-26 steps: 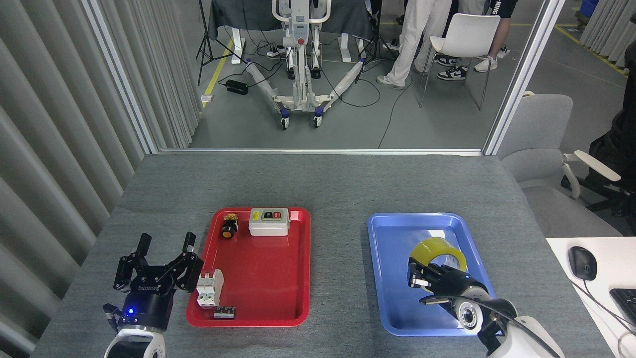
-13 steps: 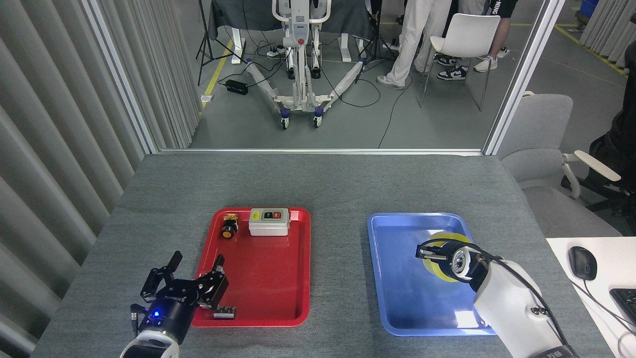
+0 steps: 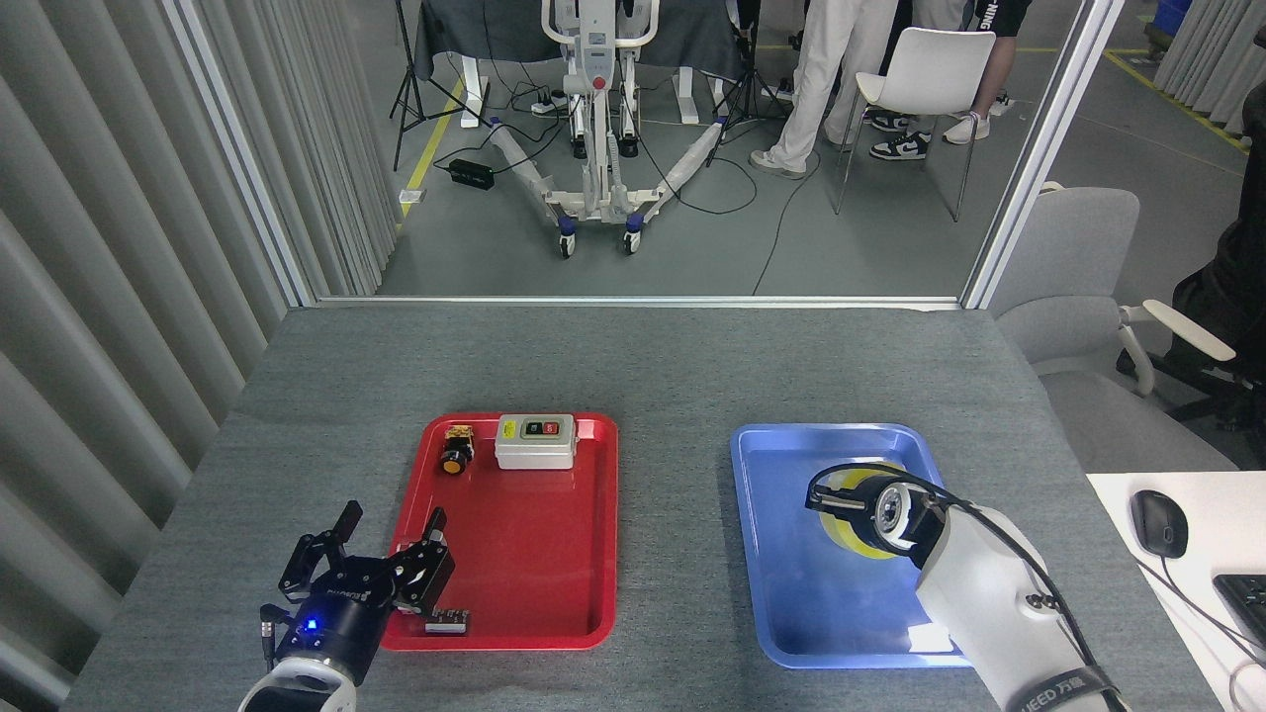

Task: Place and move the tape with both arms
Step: 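Lower the tape roll into the blue tray and open the right gripper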

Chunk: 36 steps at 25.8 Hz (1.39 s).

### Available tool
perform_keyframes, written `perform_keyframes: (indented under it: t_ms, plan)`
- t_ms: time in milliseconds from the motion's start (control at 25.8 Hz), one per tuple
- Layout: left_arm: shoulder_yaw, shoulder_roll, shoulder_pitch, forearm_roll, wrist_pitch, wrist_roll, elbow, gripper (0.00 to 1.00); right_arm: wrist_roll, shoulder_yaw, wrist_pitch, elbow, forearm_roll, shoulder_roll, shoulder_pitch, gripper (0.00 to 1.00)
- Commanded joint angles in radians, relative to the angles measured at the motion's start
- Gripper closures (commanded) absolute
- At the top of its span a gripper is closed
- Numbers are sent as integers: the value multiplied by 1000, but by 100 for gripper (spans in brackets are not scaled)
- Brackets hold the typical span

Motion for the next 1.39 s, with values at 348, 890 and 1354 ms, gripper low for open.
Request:
perform_keyframes:
  t_ms: [348, 890, 1354]
  plan:
    - [0, 7, -9, 0, 25, 0, -2, 0, 3, -3, -1, 2, 1, 3, 4, 47]
    - [3, 36, 2, 2, 25, 0, 2, 0, -108, -17, -39, -138, 21, -14, 56, 30]
    - [6, 29, 0, 5, 27, 0, 1, 0, -955, -160, -153, -314, 411, -83, 340, 3]
